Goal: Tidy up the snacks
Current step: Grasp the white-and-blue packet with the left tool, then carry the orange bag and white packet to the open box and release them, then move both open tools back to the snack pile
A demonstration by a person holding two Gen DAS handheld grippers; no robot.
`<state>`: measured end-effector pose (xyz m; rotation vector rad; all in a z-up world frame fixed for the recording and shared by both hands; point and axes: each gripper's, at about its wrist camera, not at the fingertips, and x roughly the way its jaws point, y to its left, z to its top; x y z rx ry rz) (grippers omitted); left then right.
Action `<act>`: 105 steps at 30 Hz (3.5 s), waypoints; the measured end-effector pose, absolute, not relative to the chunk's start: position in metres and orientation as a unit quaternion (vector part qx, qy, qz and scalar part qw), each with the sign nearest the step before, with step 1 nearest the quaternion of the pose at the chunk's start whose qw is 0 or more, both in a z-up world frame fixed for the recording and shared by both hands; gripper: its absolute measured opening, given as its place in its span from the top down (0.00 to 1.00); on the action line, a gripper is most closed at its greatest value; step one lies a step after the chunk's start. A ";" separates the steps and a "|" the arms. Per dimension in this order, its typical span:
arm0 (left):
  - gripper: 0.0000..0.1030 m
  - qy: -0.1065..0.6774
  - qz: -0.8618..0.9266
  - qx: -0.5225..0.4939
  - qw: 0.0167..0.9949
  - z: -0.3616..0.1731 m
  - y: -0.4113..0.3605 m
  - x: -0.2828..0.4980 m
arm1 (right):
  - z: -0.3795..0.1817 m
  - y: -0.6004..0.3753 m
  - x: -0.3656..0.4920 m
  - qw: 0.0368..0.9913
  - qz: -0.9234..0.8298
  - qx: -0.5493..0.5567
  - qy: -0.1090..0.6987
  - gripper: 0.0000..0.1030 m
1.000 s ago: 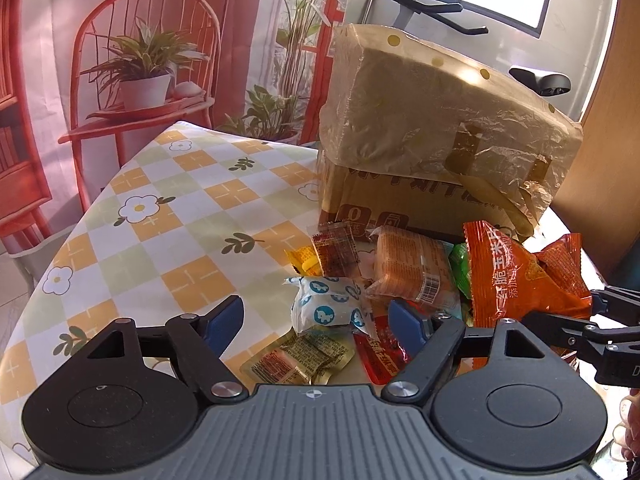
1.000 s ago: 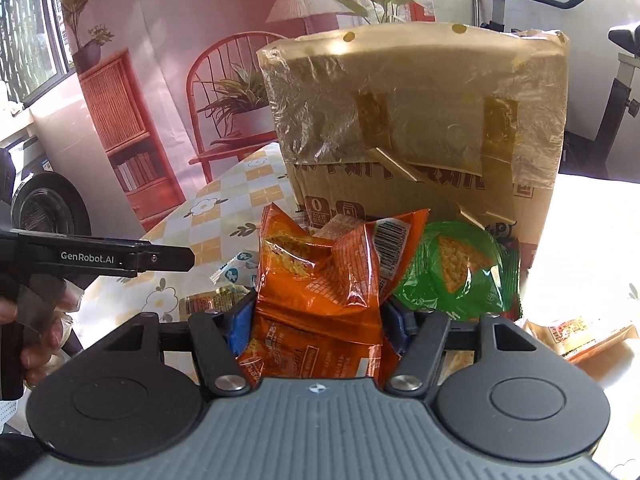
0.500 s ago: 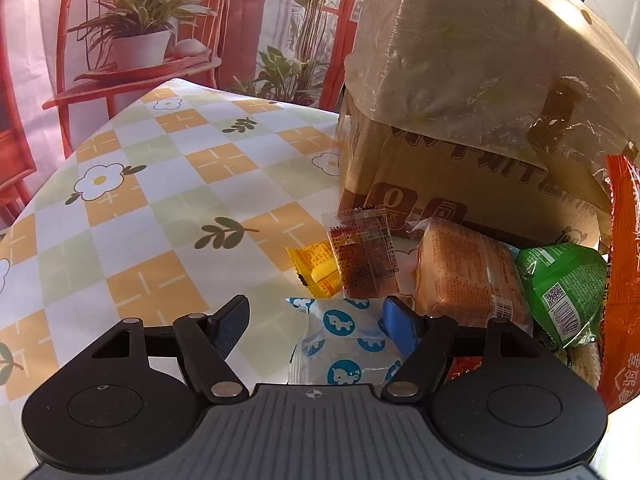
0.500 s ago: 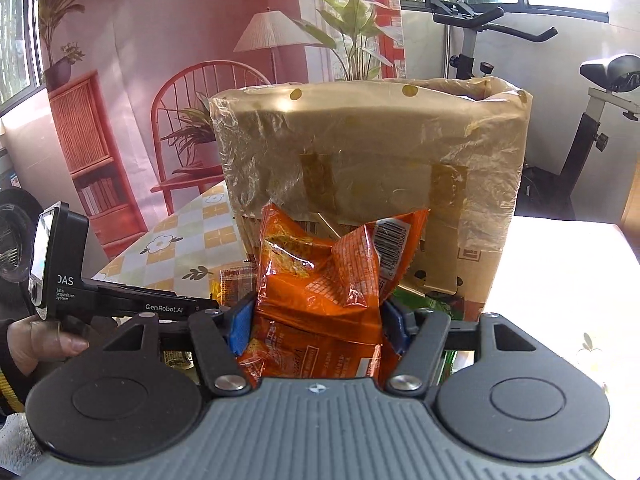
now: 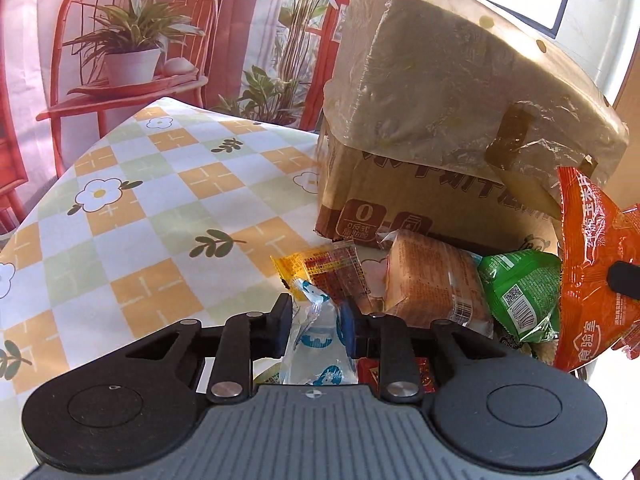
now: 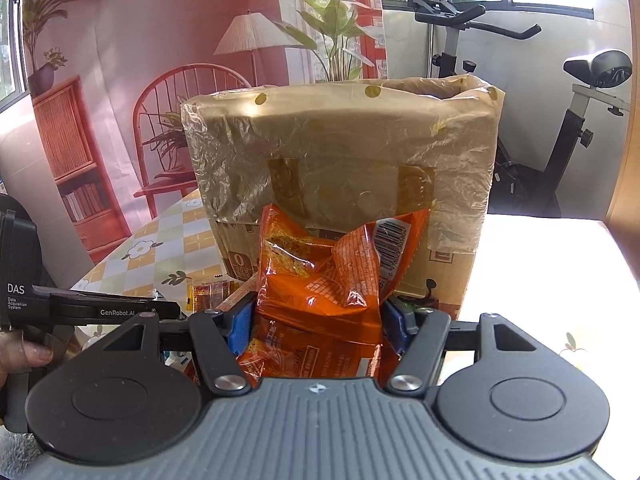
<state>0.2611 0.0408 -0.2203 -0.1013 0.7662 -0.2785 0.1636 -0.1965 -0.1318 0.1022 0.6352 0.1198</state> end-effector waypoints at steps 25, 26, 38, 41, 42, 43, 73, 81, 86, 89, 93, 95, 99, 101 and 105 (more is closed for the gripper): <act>0.77 0.261 -0.158 -0.028 0.952 -0.144 0.049 0.210 | -0.108 -0.198 0.148 0.958 0.070 0.055 0.272 0.37; 0.77 0.253 -0.162 -0.027 0.953 -0.138 0.047 0.210 | -0.103 -0.199 0.148 0.960 0.071 0.054 0.266 0.37; 0.77 0.129 -0.216 -0.020 0.968 -0.032 -0.004 0.260 | -0.012 -0.224 0.188 0.985 0.052 0.029 0.160 0.37; 0.76 0.127 -0.224 -0.017 0.966 -0.017 -0.027 0.290 | 0.000 -0.232 0.219 0.988 0.034 0.009 0.151 0.37; 0.76 0.127 -0.226 -0.018 0.966 -0.014 -0.037 0.304 | 0.002 -0.235 0.231 0.988 0.026 0.002 0.151 0.37; 0.77 0.128 -0.226 -0.017 0.966 -0.012 -0.044 0.315 | 0.002 -0.236 0.242 0.988 0.019 -0.006 0.151 0.37; 0.33 0.200 -0.175 0.008 0.964 -0.039 -0.028 0.341 | -0.041 -0.238 0.279 0.969 0.030 0.037 0.243 0.17; 0.33 0.209 -0.167 0.012 0.963 -0.051 0.003 0.291 | -0.035 -0.225 0.240 0.973 0.058 0.036 0.221 0.17; 0.33 0.214 -0.166 0.021 0.962 -0.070 0.022 0.264 | -0.045 -0.217 0.218 0.973 0.063 0.041 0.218 0.17; 0.33 0.227 -0.166 0.031 0.959 -0.086 0.034 0.253 | -0.055 -0.214 0.205 0.972 0.063 0.049 0.221 0.18; 0.33 0.254 -0.162 0.020 0.953 -0.113 0.054 0.242 | -0.070 -0.212 0.189 0.970 0.058 0.074 0.226 0.18; 0.33 0.276 -0.167 0.020 0.946 -0.130 0.061 0.237 | -0.077 -0.209 0.184 0.968 0.056 0.081 0.231 0.18; 0.33 0.319 -0.167 0.032 0.932 -0.163 0.067 0.234 | -0.098 -0.204 0.177 0.961 0.053 0.094 0.253 0.18; 0.33 0.336 -0.168 0.034 0.926 -0.177 0.071 0.233 | -0.107 -0.201 0.176 0.958 0.051 0.094 0.265 0.18; 0.34 0.366 -0.167 0.043 0.915 -0.202 0.080 0.238 | -0.128 -0.196 0.171 0.950 0.052 0.102 0.290 0.18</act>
